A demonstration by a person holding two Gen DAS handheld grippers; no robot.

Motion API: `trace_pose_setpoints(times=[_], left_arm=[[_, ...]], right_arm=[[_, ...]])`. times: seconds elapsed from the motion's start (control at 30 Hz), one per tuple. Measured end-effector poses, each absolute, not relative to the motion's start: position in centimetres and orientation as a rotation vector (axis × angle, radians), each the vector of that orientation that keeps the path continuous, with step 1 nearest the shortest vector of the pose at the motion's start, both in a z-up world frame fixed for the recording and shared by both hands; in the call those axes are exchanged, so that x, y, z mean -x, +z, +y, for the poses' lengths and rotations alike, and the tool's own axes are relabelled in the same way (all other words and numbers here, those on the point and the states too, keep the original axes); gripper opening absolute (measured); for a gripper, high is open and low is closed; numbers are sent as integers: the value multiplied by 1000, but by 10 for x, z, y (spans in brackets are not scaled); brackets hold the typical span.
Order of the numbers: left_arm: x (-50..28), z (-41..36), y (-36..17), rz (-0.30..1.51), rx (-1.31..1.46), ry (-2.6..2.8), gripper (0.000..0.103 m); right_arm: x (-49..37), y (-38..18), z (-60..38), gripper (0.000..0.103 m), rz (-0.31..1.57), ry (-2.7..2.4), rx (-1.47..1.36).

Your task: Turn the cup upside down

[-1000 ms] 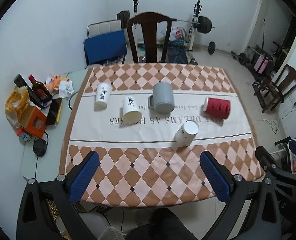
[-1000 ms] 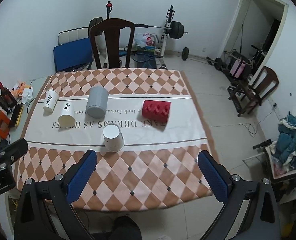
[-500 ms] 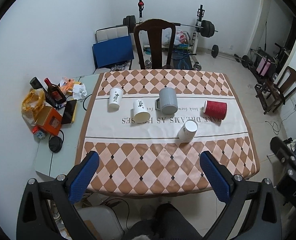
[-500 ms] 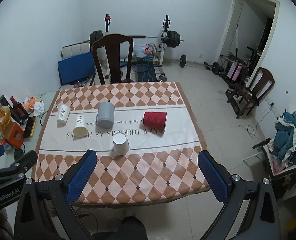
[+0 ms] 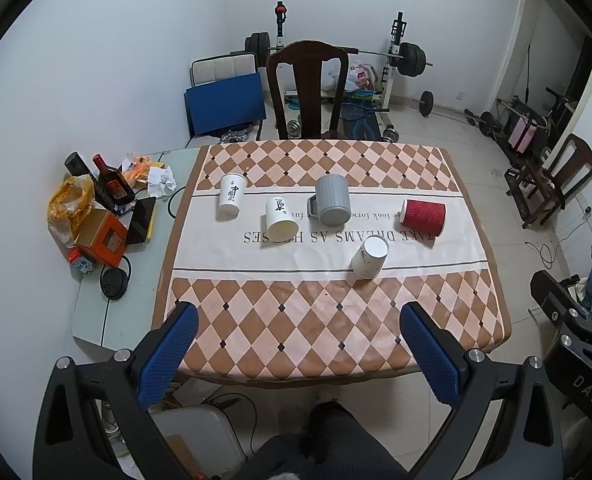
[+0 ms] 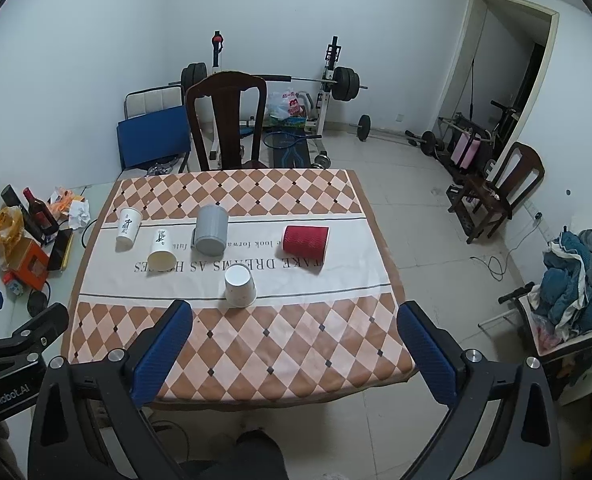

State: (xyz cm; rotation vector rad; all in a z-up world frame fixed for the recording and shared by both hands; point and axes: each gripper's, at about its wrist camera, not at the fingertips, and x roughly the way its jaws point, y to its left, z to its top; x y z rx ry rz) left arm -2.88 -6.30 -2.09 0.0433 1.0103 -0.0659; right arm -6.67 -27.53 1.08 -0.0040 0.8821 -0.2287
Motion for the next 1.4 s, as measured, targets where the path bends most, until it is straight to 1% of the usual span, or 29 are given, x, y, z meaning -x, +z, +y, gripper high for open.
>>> trace_pose_setpoints(times=[1.4], left_arm=[[43,-56,-14,1019,-56,-74,103]], right_arm=[[83,13,-271,103,901,-201,-12]])
